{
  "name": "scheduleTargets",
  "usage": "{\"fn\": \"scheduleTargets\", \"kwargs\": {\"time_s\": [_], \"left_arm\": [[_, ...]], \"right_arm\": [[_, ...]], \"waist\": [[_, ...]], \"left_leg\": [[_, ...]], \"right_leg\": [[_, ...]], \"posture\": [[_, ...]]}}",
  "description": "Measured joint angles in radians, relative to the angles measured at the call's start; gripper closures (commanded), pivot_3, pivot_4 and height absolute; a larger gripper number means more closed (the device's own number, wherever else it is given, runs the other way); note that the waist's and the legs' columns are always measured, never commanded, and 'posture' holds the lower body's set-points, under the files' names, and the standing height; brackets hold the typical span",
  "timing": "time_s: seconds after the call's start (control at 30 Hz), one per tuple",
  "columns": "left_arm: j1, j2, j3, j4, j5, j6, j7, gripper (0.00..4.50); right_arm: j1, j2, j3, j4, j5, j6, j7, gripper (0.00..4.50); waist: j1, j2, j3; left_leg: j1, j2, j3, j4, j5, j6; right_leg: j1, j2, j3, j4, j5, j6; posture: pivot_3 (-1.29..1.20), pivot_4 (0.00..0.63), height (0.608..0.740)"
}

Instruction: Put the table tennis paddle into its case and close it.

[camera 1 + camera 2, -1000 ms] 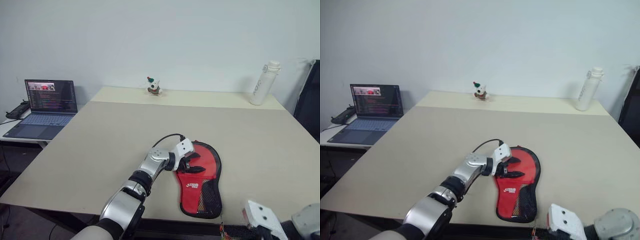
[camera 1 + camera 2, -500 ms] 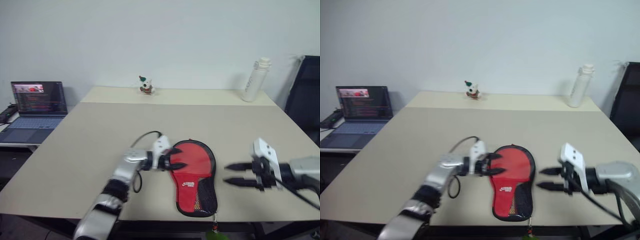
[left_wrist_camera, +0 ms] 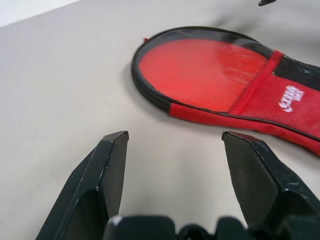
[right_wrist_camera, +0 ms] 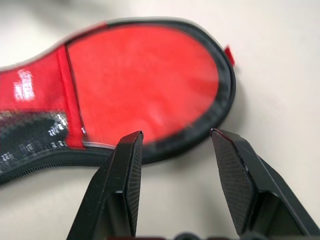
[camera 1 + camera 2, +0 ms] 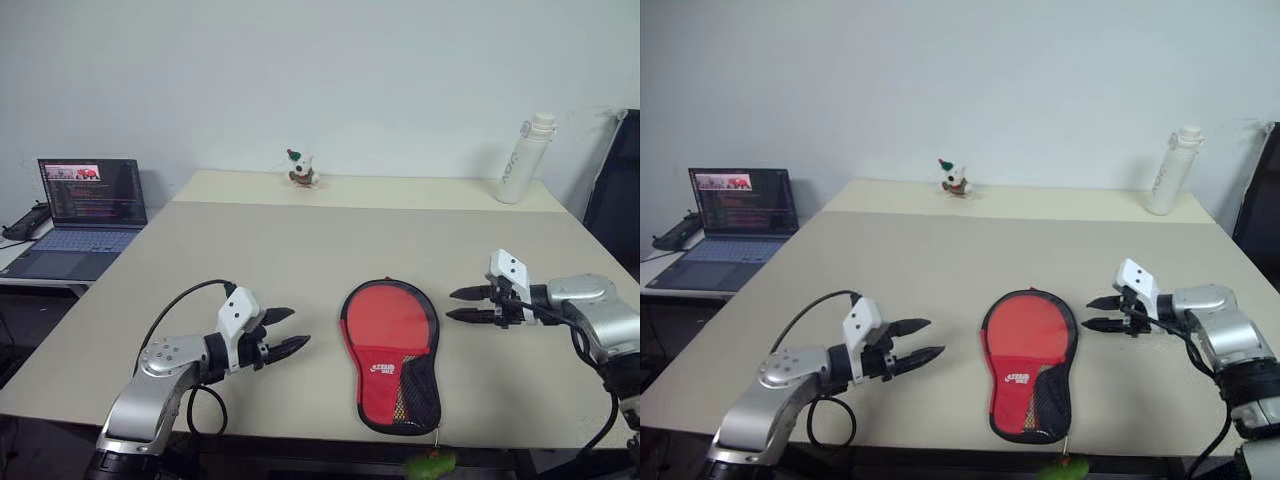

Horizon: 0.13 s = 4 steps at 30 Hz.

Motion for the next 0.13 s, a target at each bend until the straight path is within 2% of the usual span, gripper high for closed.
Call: {"fn": "scheduleTargets", "kwargs": {"time_s": [0.13], "left_arm": [[0.006,0.008,0.012,0.011,-0.002,-0.006,0.028,1.24]], "right_arm": [[0.002,0.012,-0.002,-0.011,-0.017,0.01,0.004,2.18]], "waist": [[0.001,0.0,0.0]], "left_leg": [[0.0,0.001,0.002,0.0,0.0,0.0]], "right_leg": [[-0.001,0.001,0.002,0.0,0.0,0.0]], "posture": [[0.0,0.15,0.74]]}}
